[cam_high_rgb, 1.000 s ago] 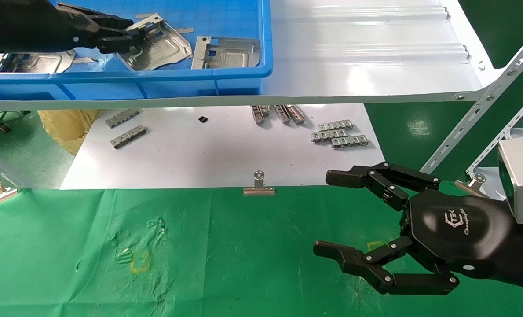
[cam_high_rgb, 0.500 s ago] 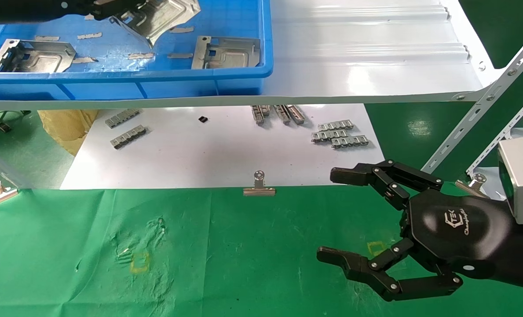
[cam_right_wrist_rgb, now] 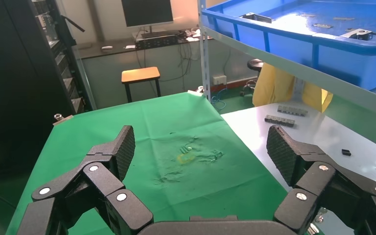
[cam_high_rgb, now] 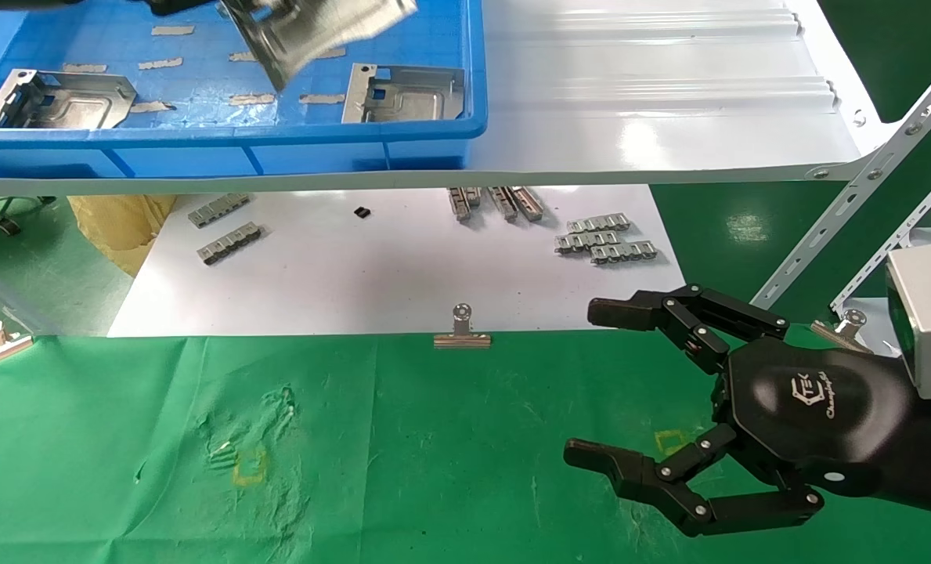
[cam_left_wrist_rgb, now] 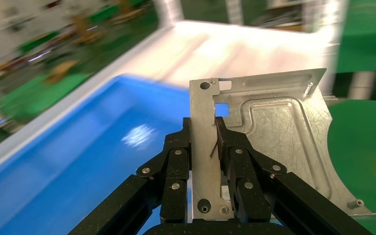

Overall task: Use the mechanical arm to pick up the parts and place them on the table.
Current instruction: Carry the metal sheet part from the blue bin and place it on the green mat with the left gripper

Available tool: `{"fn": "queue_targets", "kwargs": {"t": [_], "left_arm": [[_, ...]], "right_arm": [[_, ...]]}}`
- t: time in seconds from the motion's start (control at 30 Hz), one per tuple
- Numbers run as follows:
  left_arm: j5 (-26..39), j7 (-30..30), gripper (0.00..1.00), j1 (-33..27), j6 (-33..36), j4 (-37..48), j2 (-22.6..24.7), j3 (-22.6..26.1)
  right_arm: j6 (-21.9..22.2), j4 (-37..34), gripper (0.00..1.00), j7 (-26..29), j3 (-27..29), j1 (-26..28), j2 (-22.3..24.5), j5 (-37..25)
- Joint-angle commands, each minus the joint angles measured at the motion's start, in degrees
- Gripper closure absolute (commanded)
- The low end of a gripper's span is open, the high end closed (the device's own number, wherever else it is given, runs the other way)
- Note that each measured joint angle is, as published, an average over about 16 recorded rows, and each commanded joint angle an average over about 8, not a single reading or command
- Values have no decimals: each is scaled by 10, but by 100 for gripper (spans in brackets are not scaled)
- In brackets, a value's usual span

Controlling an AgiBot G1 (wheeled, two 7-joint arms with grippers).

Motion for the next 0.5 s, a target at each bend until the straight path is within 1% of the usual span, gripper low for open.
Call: {"fn": "queue_targets", "kwargs": {"t": [0.03, 0.13, 0.23, 0.3, 0.4, 0.5], "left_arm": [[-4, 6, 100, -3, 42, 0, -2, -4], [-15, 19, 100, 10, 62, -41, -7, 4], [-46, 27, 100, 39, 66, -115, -26, 22], [-80, 25, 100, 67, 67, -179, -48, 40], [-135, 20, 100, 110, 65, -282, -93, 75], [-165, 29, 100, 149, 60, -365, -139, 121]], "right_arm": [[0, 0, 0, 0, 0, 0, 0, 0], [0, 0, 0, 0, 0, 0, 0, 0], [0, 0, 0, 0, 0, 0, 0, 0], [0, 0, 0, 0, 0, 0, 0, 0], [0, 0, 0, 0, 0, 0, 0, 0], [0, 0, 0, 0, 0, 0, 0, 0]]}}
